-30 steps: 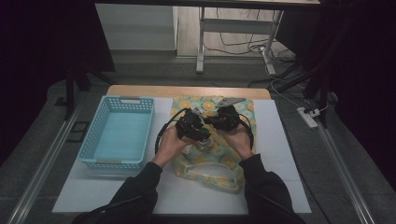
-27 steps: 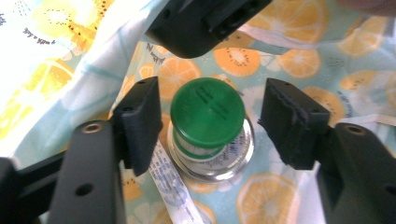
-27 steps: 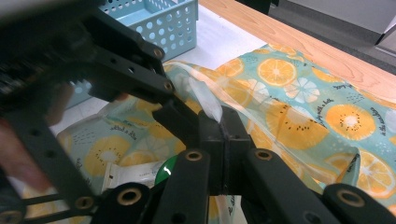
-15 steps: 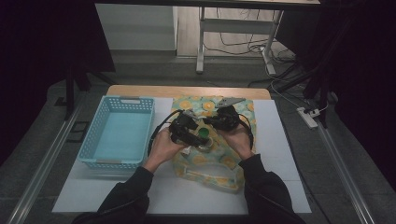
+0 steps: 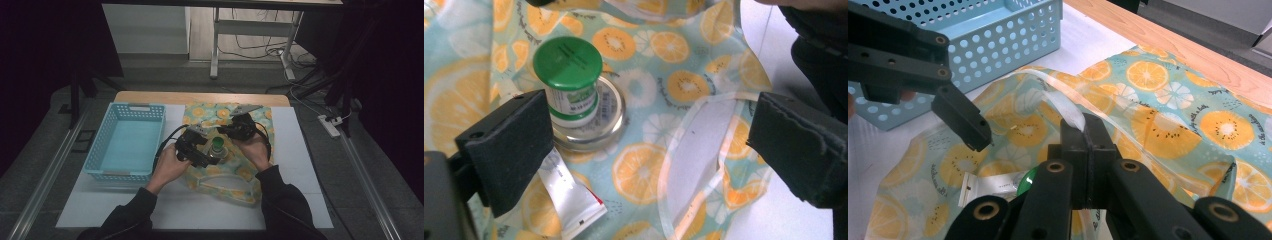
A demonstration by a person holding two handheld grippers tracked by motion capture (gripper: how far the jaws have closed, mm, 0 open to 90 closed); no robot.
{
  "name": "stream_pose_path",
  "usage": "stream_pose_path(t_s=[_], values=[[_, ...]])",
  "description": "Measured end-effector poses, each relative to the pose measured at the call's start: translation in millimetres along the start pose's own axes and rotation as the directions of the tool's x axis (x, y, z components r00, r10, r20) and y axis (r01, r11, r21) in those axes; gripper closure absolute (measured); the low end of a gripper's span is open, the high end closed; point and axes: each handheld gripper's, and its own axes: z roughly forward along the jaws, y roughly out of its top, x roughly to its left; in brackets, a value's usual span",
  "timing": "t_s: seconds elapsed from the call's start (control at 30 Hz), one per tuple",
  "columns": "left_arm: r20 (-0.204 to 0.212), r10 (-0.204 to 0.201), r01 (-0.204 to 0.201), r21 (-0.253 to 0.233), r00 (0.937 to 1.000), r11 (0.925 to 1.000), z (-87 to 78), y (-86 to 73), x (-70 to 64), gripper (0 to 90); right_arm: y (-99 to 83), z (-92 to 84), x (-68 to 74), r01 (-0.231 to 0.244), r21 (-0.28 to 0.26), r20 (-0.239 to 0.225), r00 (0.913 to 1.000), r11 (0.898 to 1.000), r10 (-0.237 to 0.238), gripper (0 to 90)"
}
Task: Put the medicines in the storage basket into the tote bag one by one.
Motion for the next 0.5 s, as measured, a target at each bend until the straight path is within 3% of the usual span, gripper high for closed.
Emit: stream_pose_path(t_s=[0.33,0.5], values=[[-0.004,0.029,-0.029,-0.001,0.9996,0.9996,-0.2,-10.4,-9.0,3.4,0.1,0.1,0.9,0.003,0.0,-0.003,1.0,1.0,-0.003,89.5],[-0.035,0.044,-0.044,0.001,0.9984,0.999,2.5,-16.5,-14.7,0.0,0.2,0.1,1.4,0.003,0.0,-0.003,1.0,1.0,-0.003,89.5]])
